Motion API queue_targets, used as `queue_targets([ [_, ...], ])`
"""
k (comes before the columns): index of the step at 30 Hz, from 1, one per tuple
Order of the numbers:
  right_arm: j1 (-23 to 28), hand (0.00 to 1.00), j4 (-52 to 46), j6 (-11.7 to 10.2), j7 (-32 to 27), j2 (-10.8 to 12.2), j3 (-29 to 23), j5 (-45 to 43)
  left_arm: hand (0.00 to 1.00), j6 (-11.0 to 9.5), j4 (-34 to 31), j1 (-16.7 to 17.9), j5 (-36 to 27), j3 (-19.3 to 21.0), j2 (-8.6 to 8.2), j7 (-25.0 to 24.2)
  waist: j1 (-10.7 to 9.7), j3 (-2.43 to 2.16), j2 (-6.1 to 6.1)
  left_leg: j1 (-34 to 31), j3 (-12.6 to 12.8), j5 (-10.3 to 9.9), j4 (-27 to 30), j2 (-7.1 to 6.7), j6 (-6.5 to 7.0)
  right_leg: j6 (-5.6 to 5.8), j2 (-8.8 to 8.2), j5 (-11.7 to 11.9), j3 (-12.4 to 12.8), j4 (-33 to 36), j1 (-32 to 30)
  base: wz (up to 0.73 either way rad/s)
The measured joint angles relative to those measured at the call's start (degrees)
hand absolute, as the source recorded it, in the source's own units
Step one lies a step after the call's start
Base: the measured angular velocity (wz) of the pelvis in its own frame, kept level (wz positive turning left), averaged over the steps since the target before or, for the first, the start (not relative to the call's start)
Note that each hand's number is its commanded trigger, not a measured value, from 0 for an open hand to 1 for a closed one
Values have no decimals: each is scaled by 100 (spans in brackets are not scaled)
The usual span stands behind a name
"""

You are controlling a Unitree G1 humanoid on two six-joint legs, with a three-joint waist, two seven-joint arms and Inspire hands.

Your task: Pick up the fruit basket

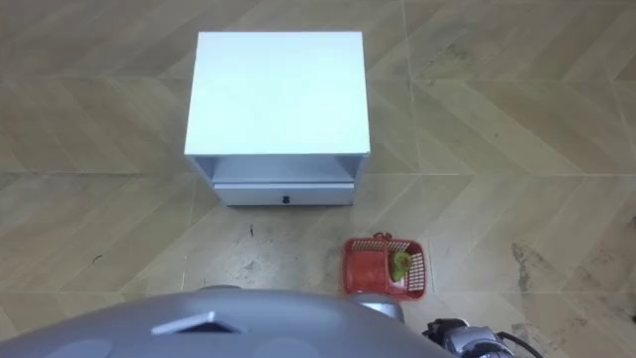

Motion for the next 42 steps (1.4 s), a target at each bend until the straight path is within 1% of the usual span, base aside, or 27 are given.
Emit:
queue_targets([
  [9,3,0,27,20,46,0,14,-9,0,-57,-7,0,1,5,1,249,9,-4,-6,-2,-4,0,1,-2,0,0,0,0,29,0,-2,0],
  [10,3,0,26,20,46,0,13,-9,0,-56,-10,0,1,18,-1,257,9,-4,-7,-4,-3,0,1,-2,0,0,1,0,29,-3,-4,0],
  [12,18,0,27,23,51,0,11,2,0,-53,-76,44,1,200,-29,350,9,-7,-18,-13,-4,-1,-1,-3,0,2,0,-2,22,-13,-11,0],
  [16,44,0,17,25,47,2,9,14,0,-57,-125,81,-4,216,-25,487,5,-20,-44,-3,-11,-1,-15,-14,0,11,-10,-20,12,-13,1,0],
  [21,108,0,-59,24,22,4,-8,101,0,-58,-123,96,-114,221,-29,569,5,-21,-54,83,6,-2,-73,-23,2,28,-25,-39,17,-4,55,-1],
  [23,127,0,-95,18,20,5,-58,105,0,-105,-125,136,-114,223,-33,561,4,-20,-44,75,30,-10,-69,-23,14,28,-32,-43,24,16,32,-5],
  [26,120,0,-130,18,29,0,-116,104,0,-152,-135,83,-113,218,-24,537,-7,-17,-22,-36,46,-94,87,-26,37,41,-61,-98,21,173,-79,0],
  [27,139,0,-164,17,27,3,-170,109,0,-164,-135,66,-122,218,-18,522,-29,-8,-11,-82,44,-144,199,-26,52,54,-79,-130,10,280,-113,8],
  [29,137,0,-169,16,-28,1,-170,128,0,-199,-116,64,-174,210,-19,496,-88,-7,13,-122,46,-196,314,-34,89,92,-124,-162,12,475,-183,4],
  [30,123,0,-170,12,-80,1,-165,172,0,-245,-97,56,-228,201,-18,486,-111,-1,44,-186,53,-220,380,-37,111,95,-151,-164,21,649,-304,-6],
  [32,97,0,-183,0,-128,-3,-178,246,0,-271,-60,28,-232,213,-17,484,-126,5,54,-301,79,-241,476,-80,157,96,-230,-164,20,864,-494,-6],
  [33,100,0,-210,-28,-173,-13,-277,241,0,-306,13,-50,-226,219,-17,484,-144,4,70,-443,90,-276,633,-116,216,96,-282,-163,23,995,-631,-4],
  [34,82,0,-215,-68,-217,-19,-437,232,0,-346,14,-83,-217,286,-14,474,-143,-1,77,-617,137,-296,767,-161,270,98,-355,-161,42,1113,-813,-7],
  [35,73,0,-226,-102,-232,-23,-489,247,0,-382,20,-93,-231,359,-7,466,-143,-2,80,-713,190,-297,843,-182,301,118,-388,-148,53,1138,-896,-14],
  [36,37,0,-248,-117,-250,-41,-512,255,0,-447,49,-95,-272,470,21,459,-138,-34,130,-893,303,-303,930,-201,379,175,-435,-108,72,1129,-1033,-13],
  [37,-39,0,-261,-109,-271,-44,-529,257,0,-472,61,-98,-318,507,39,460,-145,-51,125,-979,337,-301,951,-188,418,205,-458,-91,106,1144,-1110,-8],
  [38,-79,0,-299,-106,-325,-35,-635,318,0,-526,96,-107,-354,585,82,459,-161,-18,148,-1128,467,-287,1026,-184,515,170,-543,-140,179,1462,-1304,25],
  [39,-23,0,-339,-99,-421,-29,-722,411,0,-556,105,-110,-347,610,125,455,-217,8,164,-1251,619,-327,1173,-186,594,107,-670,-299,180,2503,-1502,59],
  [40,-1,0,-344,-97,-515,-33,-736,501,0,-591,96,-108,-363,588,189,458,-212,-1,69,-1357,816,-362,1272,-233,653,73,-825,-318,254,3533,-1572,66],
  [41,-26,0,-366,-104,-573,-36,-738,582,0,-599,92,-108,-387,580,226,462,-166,1,20,-1438,893,-375,1341,-262,679,53,-861,-320,359,3969,-1587,35],
  [42,-143,0,-437,-147,-697,-59,-772,841,0,-616,30,-117,-399,628,275,464,-81,-22,-58,-1689,967,-407,1541,-307,737,-38,-848,-231,480,4645,-1583,-3],
])
